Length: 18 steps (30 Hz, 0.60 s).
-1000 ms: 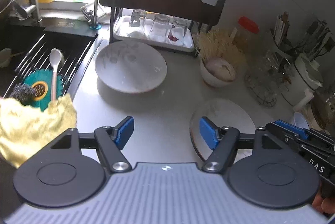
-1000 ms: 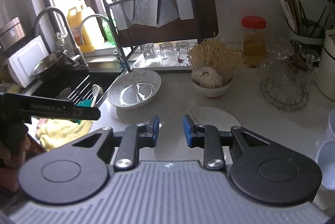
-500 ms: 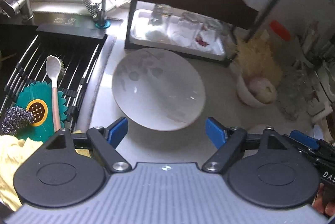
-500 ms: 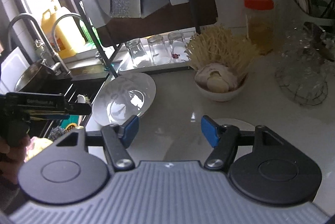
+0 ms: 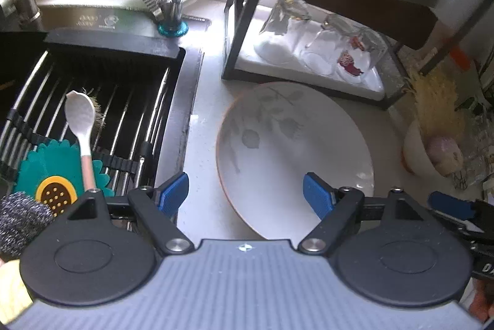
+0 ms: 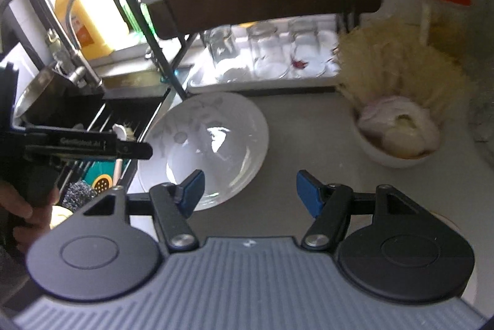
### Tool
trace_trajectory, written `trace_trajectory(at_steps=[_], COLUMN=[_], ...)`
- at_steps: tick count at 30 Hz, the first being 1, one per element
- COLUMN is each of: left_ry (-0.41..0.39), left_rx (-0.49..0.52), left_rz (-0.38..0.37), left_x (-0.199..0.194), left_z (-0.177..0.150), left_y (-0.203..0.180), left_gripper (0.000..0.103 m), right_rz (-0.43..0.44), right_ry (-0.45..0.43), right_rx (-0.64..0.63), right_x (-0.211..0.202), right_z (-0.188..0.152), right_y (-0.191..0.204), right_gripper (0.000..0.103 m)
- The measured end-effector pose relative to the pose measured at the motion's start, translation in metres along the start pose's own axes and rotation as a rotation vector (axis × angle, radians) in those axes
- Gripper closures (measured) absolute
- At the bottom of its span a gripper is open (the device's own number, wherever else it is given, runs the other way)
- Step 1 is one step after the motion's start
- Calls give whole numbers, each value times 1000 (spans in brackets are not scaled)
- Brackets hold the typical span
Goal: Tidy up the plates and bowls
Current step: 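Close both grippers on the rim of the second leaf-print bowl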
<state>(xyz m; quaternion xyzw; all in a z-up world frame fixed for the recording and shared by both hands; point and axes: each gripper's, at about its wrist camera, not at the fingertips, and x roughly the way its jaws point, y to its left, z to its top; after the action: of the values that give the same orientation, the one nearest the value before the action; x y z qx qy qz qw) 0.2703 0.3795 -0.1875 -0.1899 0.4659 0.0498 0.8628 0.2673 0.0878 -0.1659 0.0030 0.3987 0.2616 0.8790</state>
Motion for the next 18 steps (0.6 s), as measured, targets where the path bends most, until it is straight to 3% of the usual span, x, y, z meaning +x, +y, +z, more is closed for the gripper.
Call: trace_trajectory(at_steps=[7, 12, 18], left_ry=[27, 58, 80], left_rx=[-13, -4, -7], left_rz=[-21, -56, -89], left_x=[22, 40, 55], left_z=[12, 18, 25], left_y=[18, 24, 31], left_gripper=[21, 39, 51], right_rz=[-2, -22, -28], right_ry=[75, 107, 134], right_rx=[82, 106, 118], right_x=[40, 62, 82], right_z=[10, 16, 21], right_y=[-4, -3, -2], right_gripper=[36, 44, 58])
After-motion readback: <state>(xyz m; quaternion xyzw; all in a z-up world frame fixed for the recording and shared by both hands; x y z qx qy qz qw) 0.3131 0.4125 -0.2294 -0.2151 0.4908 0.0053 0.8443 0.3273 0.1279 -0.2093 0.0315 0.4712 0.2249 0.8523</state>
